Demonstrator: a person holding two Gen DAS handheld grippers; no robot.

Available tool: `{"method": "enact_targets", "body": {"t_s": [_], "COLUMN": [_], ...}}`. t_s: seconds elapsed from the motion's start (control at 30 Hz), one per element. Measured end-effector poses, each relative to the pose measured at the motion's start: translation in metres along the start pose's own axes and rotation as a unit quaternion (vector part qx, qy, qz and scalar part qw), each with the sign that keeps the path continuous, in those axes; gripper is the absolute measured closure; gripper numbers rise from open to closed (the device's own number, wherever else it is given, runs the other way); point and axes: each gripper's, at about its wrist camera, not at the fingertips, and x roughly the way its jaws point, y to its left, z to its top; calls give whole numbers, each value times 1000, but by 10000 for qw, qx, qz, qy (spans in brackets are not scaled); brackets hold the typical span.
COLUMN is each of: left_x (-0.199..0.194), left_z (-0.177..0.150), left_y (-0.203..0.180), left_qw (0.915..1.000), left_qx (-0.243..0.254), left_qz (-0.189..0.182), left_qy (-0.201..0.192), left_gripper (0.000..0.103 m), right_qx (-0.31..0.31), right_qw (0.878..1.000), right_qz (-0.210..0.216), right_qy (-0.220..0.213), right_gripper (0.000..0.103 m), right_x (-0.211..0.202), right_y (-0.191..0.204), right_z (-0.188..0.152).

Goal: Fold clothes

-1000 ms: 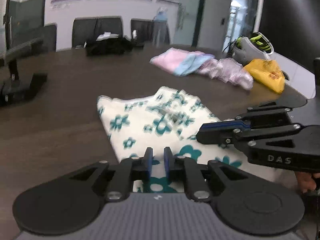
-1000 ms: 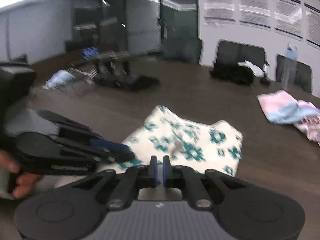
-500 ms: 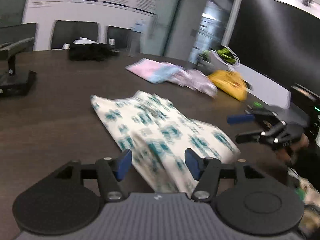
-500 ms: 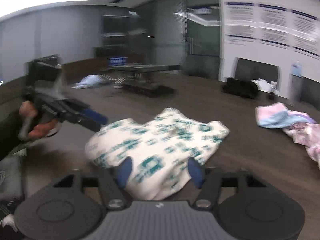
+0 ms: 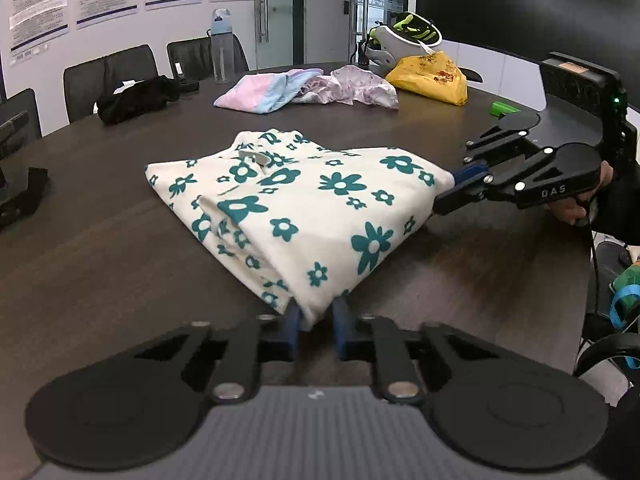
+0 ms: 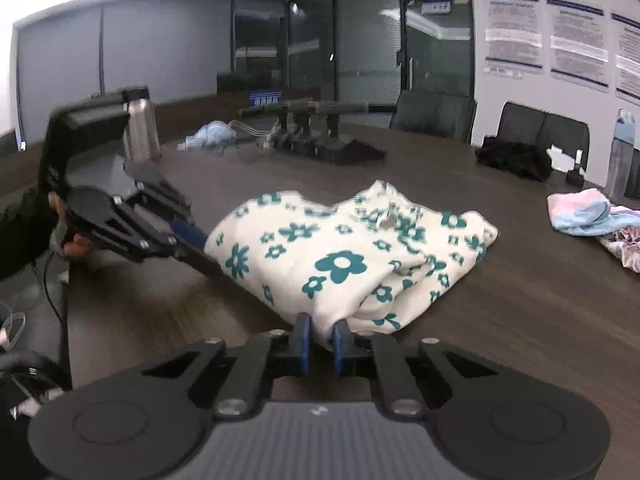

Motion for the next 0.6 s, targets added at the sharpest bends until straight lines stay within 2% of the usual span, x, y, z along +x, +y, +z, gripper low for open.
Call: {"method": "enact_targets", "body": {"t_s": [0.13,0.23,0.4,0.5,0.6], "left_x": [-14,-11,8,46,92], "left_z": [24,53,106,134,147], "left_y": [19,41,84,116,144], "left_qw": [9988,9972,9932,9883,9817], "left_qx": [-300,-508,-896,-1348,-1754], "left_qz": [-113,-63,137,398,619], "left_qy": [-358,-553,-737,-596,-406], "left_gripper": [91,91,91,92,92], "right_qx": [281,525,1219,1781,2140], "right_qw": [9989,9962,9879,9785,9691], "right_qz": [-33,-199,-493,-781,-1137], "right_qy": [-386,-660,-827,-691,-463], "right_gripper": [95,95,95,95,95], "right_x": [-7,-5,28,67,107], "right_y": [-11,-27,-75,-113,-142], "right_z": [16,43,94,117,124]}}
